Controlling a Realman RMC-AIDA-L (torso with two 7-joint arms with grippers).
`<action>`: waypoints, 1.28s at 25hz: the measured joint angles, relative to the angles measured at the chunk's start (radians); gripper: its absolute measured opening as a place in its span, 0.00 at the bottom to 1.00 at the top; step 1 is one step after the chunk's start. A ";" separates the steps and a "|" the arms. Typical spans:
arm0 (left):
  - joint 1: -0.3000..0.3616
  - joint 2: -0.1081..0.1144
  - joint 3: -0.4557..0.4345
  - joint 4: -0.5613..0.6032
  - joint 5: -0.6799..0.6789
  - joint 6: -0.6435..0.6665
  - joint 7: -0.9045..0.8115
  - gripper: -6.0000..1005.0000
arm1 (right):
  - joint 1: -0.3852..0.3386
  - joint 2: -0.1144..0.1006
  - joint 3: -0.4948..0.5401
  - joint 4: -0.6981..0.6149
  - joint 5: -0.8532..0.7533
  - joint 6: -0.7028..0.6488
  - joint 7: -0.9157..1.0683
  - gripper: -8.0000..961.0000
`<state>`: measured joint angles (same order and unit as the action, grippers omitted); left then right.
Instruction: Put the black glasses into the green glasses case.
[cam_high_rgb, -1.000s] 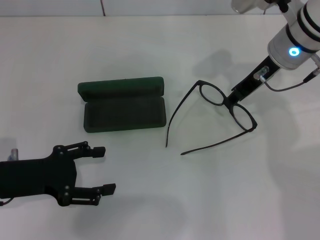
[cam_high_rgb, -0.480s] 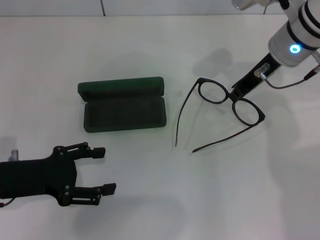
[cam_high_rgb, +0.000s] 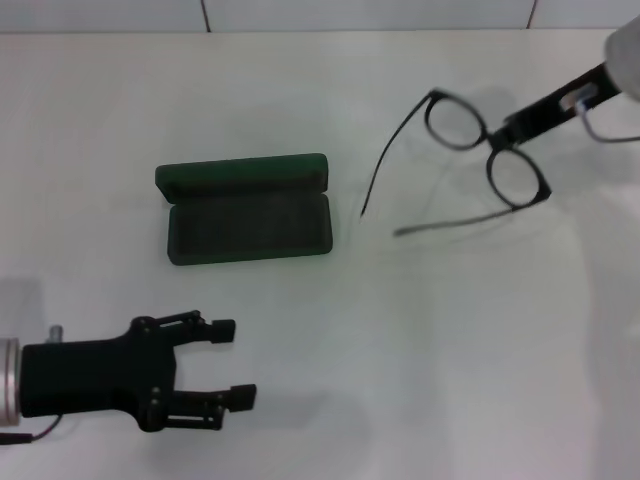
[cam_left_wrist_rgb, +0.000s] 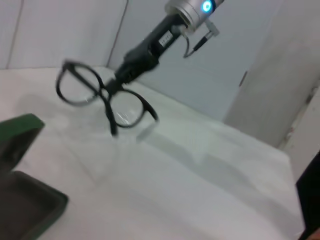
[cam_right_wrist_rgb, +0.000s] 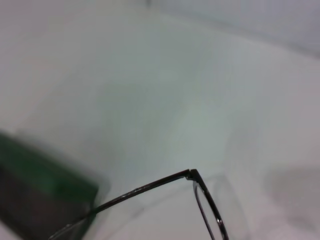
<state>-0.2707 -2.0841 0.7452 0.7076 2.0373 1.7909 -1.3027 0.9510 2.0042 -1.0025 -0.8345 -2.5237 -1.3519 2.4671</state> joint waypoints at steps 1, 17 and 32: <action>-0.011 0.000 0.000 -0.021 0.000 0.003 -0.003 0.89 | -0.022 -0.006 0.016 -0.016 0.034 0.005 -0.012 0.03; -0.158 -0.004 -0.003 -0.180 -0.063 -0.118 0.015 0.70 | -0.165 0.021 0.070 0.332 0.916 0.094 -0.738 0.04; -0.225 -0.004 0.000 -0.268 -0.095 -0.110 0.039 0.20 | -0.135 0.024 -0.372 0.540 1.437 0.107 -1.048 0.04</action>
<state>-0.4955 -2.0877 0.7448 0.4396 1.9428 1.6813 -1.2635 0.8160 2.0278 -1.3744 -0.2943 -1.0865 -1.2449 1.4188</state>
